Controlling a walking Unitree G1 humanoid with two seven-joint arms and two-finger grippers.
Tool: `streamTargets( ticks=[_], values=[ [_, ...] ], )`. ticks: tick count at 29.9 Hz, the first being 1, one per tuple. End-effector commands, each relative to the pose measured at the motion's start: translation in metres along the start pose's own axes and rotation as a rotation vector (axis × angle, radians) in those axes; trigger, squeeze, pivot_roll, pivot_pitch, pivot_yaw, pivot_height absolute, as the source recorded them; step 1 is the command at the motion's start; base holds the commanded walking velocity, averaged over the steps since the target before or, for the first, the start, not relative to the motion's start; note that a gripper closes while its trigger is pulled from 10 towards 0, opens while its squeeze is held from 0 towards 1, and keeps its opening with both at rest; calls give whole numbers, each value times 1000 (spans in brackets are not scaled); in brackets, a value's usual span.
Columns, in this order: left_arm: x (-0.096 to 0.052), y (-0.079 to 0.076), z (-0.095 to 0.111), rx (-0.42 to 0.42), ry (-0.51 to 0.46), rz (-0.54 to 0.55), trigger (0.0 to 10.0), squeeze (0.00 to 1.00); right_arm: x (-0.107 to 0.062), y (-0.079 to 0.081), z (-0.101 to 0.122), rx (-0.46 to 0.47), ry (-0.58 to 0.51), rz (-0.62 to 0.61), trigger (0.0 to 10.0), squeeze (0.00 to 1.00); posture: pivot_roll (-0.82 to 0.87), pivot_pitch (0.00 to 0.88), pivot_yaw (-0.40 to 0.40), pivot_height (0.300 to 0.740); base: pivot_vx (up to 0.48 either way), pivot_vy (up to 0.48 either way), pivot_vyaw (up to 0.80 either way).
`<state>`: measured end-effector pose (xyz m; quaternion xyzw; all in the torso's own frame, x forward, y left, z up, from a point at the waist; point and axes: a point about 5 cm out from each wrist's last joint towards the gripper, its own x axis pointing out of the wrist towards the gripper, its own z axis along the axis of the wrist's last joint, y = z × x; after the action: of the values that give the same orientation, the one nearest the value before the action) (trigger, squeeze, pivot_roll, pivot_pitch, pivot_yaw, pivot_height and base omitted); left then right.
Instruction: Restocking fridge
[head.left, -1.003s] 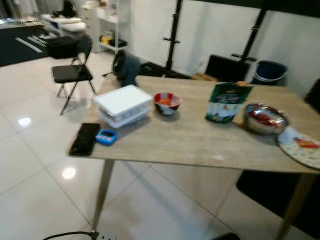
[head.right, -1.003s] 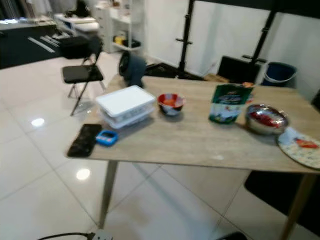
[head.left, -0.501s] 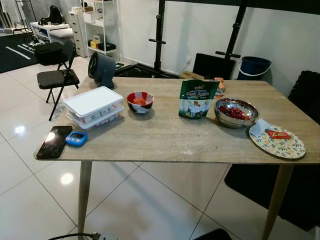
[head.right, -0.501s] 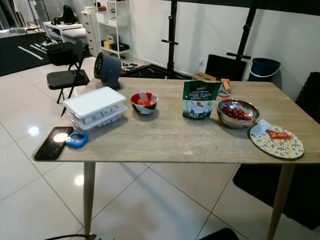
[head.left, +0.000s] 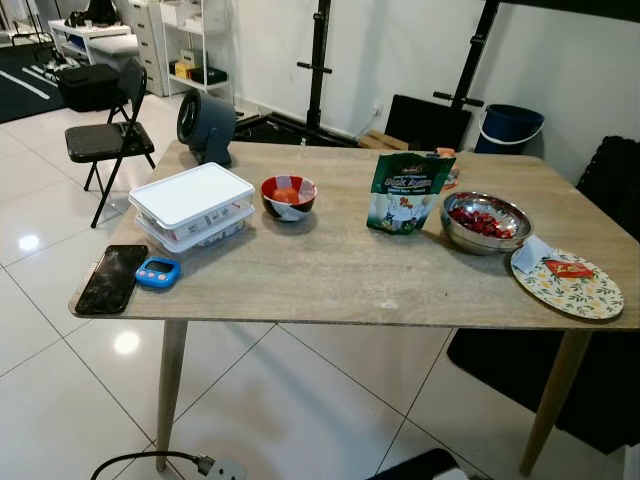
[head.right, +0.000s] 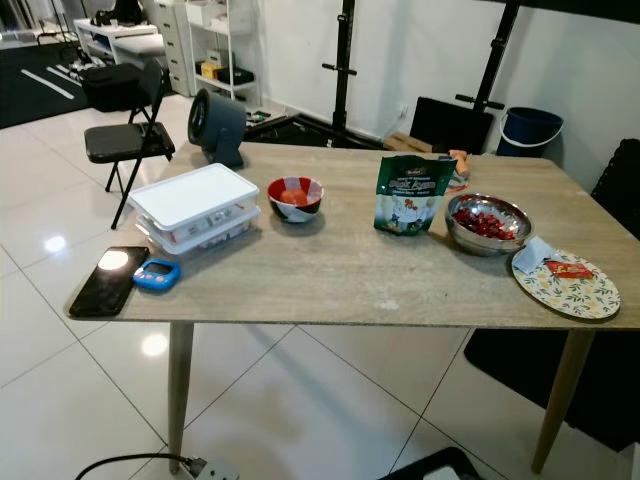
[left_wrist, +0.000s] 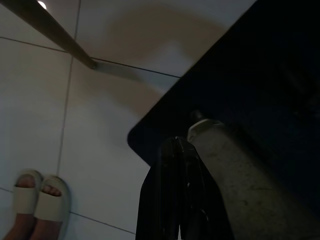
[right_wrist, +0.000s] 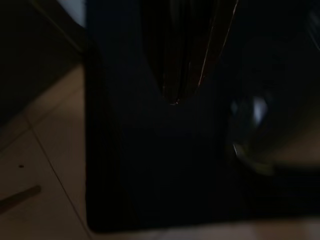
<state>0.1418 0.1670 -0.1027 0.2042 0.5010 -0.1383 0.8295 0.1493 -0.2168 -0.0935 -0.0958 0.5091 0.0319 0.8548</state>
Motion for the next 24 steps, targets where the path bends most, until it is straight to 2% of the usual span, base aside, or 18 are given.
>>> streamTargets(
  ticks=[1, 4, 7, 9, 10, 13, 15, 17, 24],
  values=[
    [-4, -6, -23, 45, 84, -17, 10000, 0, 1, 0, 4, 59, -19, -9, 10000, 0, -29, 47, -49, 740, 0, 0, 0],
    [-3, -3, -20, 40, 77, -15, 10000, 0, 3, 9, 20, 82, -66, 29, 10000, 0, -21, 36, -41, 740, 0, 0, 0],
    [-2, 1, -18, -23, 72, 0, 10000, 0, 4, 11, 26, 138, -80, 39, 10000, 0, -15, 33, -37, 740, 0, 0, 0],
    [-2, 1, -14, -80, 50, -13, 10000, 0, 5, 19, 22, 177, -57, 95, 10000, 0, -2, 20, -32, 740, 0, 0, 0],
    [-2, 1, -14, -80, 50, -13, 10000, 0, 5, 19, 22, 177, -57, 95, 10000, 0, -2, 20, -32, 740, 0, 0, 0],
    [-2, -1, -12, -112, 33, -43, 10000, 0, 4, 33, 11, 212, 1, 176, 10000, 0, 4, 19, -28, 740, 0, 0, 0],
    [-3, -3, -15, -105, 38, -60, 10000, 0, 3, 38, 5, 215, 28, 210, 10000, 0, 6, 15, -21, 740, 0, 0, 0],
    [-3, -5, -19, -81, 47, -70, 10000, 0, 3, 37, 6, 170, 19, 197, 10000, 0, 3, 1, -7, 740, 0, 0, 0],
    [-4, -2, -24, -81, 57, -72, 10000, 0, 3, 38, 6, 161, 7, 203, 10000, 0, 2, 0, -1, 740, 0, 0, 0]
  ],
)
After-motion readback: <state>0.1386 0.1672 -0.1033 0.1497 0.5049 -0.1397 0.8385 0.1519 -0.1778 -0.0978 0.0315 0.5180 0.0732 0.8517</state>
